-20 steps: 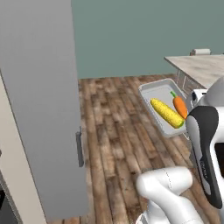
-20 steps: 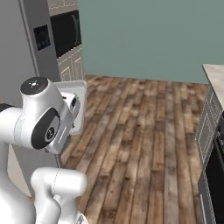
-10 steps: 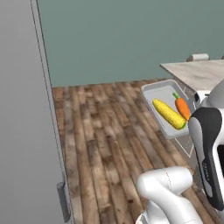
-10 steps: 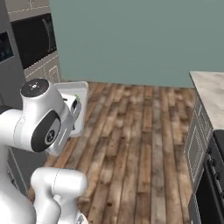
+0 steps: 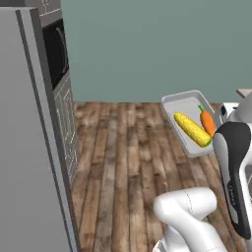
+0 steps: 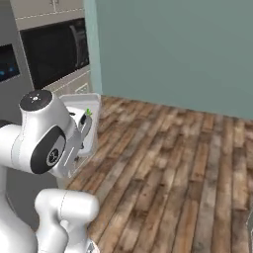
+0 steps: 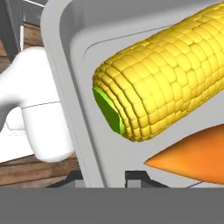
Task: Take the carrot and corn out of the freezer and place them in the tupperware container on the counter. Then put the tupperware containing the vegetables back in the freezer.
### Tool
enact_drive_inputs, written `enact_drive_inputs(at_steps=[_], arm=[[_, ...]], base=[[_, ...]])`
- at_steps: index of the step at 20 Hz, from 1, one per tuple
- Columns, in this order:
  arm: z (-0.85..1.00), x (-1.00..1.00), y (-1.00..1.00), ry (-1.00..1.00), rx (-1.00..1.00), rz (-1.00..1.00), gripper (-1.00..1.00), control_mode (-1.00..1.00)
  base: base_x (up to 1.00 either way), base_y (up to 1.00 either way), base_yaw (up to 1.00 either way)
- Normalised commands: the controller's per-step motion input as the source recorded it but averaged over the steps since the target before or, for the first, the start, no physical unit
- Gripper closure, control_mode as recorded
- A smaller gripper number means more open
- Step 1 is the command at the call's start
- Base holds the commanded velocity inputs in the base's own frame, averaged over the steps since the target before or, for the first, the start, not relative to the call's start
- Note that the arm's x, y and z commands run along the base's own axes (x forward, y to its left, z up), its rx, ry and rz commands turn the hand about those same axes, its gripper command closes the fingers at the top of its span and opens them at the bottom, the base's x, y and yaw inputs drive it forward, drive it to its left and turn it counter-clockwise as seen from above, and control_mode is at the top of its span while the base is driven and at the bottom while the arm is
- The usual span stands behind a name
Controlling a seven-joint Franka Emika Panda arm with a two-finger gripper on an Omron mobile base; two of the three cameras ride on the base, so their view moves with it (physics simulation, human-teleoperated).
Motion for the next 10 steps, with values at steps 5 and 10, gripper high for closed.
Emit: enact_drive_inputs(at_steps=[5,10], arm=[[0.0,0.0,0.0,0.0,0.0,0.0,1.0,1.0],[0.0,0.0,0.0,0.0,0.0,0.0,1.0,1.0]], base=[[0.86,-0.2,0.85],[0.79,-0.31,0.83]])
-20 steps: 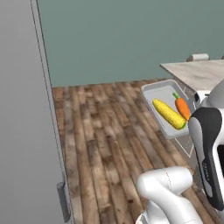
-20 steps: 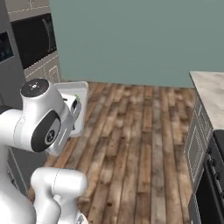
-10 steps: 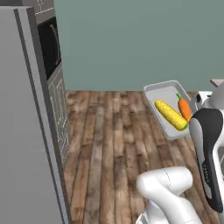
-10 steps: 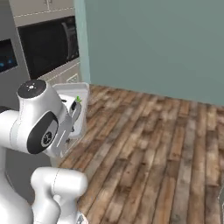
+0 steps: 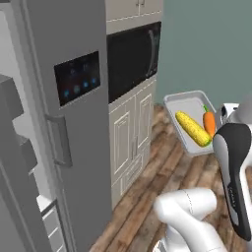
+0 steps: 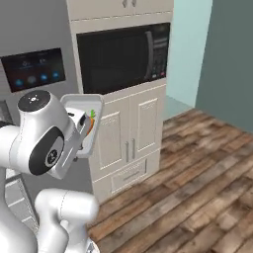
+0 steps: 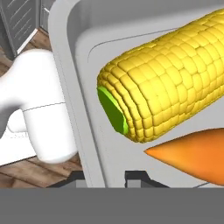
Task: Take the carrot and corn out of the freezer and place them in the tupperware container on the counter. Then put the tupperware containing the vegetables back in the freezer.
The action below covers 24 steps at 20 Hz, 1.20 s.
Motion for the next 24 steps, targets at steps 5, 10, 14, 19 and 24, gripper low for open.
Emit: enact_drive_inputs(at_steps=[5,10,14,19,24], arm=[[0.0,0.0,0.0,0.0,0.0,0.0,1.0,1.0],[0.0,0.0,0.0,0.0,0.0,0.0,1.0,1.0],[0.0,0.0,0.0,0.0,0.0,0.0,1.0,1.0],[0.0,0.0,0.0,0.0,0.0,0.0,1.0,1.0],[0.0,0.0,0.0,0.0,0.0,0.0,1.0,1.0]], base=[[0.68,-0.21,0.87],[0.34,-0.13,0.88],[0.19,0.07,0.74],[0.33,0.21,0.24],[0.28,0.33,0.0]])
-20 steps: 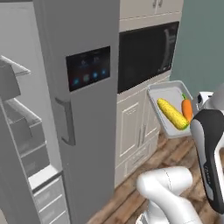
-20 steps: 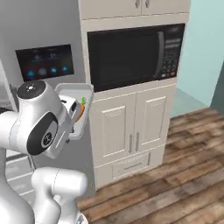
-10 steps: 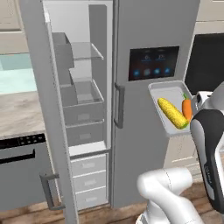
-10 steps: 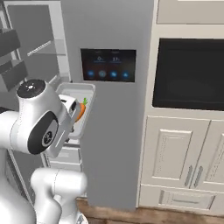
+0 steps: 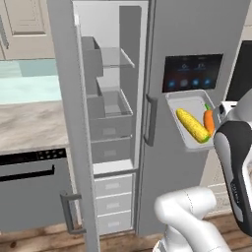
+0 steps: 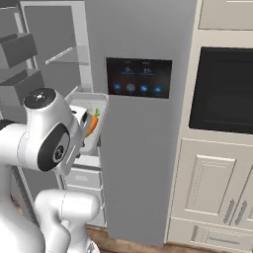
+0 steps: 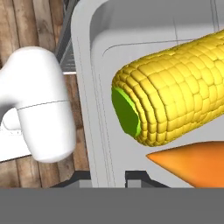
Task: Take the carrot and corn out of the freezer and place them in the tupperware container on the counter. Then put the tupperware containing the vegetables back in the freezer.
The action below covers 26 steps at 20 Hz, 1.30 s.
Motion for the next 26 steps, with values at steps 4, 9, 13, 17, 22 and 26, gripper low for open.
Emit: enact_drive_inputs(at_steps=[4,9,13,17,22,26], arm=[[0.0,0.0,0.0,0.0,0.0,0.0,1.0,1.0],[0.0,0.0,0.0,0.0,0.0,0.0,1.0,1.0],[0.0,0.0,0.0,0.0,0.0,0.0,1.0,1.0],[0.0,0.0,0.0,0.0,0.0,0.0,1.0,1.0],[0.0,0.0,0.0,0.0,0.0,0.0,1.0,1.0],[0.0,0.0,0.0,0.0,0.0,0.0,1.0,1.0]], base=[[0.28,0.48,0.0],[0.1,0.31,0.0],[0.06,0.0,0.0],[0.29,0.11,0.0],[0.49,0.09,0.0],[0.48,0.13,0.0]])
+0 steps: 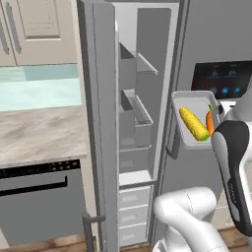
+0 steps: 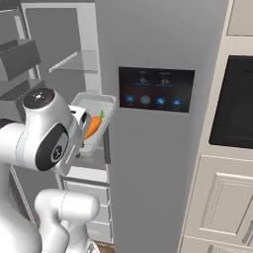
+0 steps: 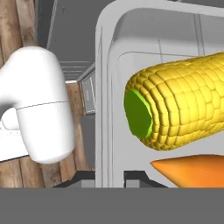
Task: Take the carrot and corn out of the freezer and place them in the tupperware container on the counter. Then put the tupperware containing the vegetables back in the freezer.
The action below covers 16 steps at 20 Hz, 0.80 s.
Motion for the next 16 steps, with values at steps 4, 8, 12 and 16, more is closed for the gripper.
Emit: enact_drive_inputs(at_steps=[4,8,12,16], arm=[[0.0,0.0,0.0,0.0,0.0,0.0,1.0,1.0],[0.0,0.0,0.0,0.0,0.0,0.0,1.0,1.0],[0.0,0.0,0.0,0.0,0.0,0.0,1.0,1.0],[0.0,0.0,0.0,0.0,0.0,0.0,1.0,1.0]], base=[[0.45,0.19,0.0],[0.04,0.31,0.0],[0.06,0.33,0.0],[0.1,0.26,0.0]])
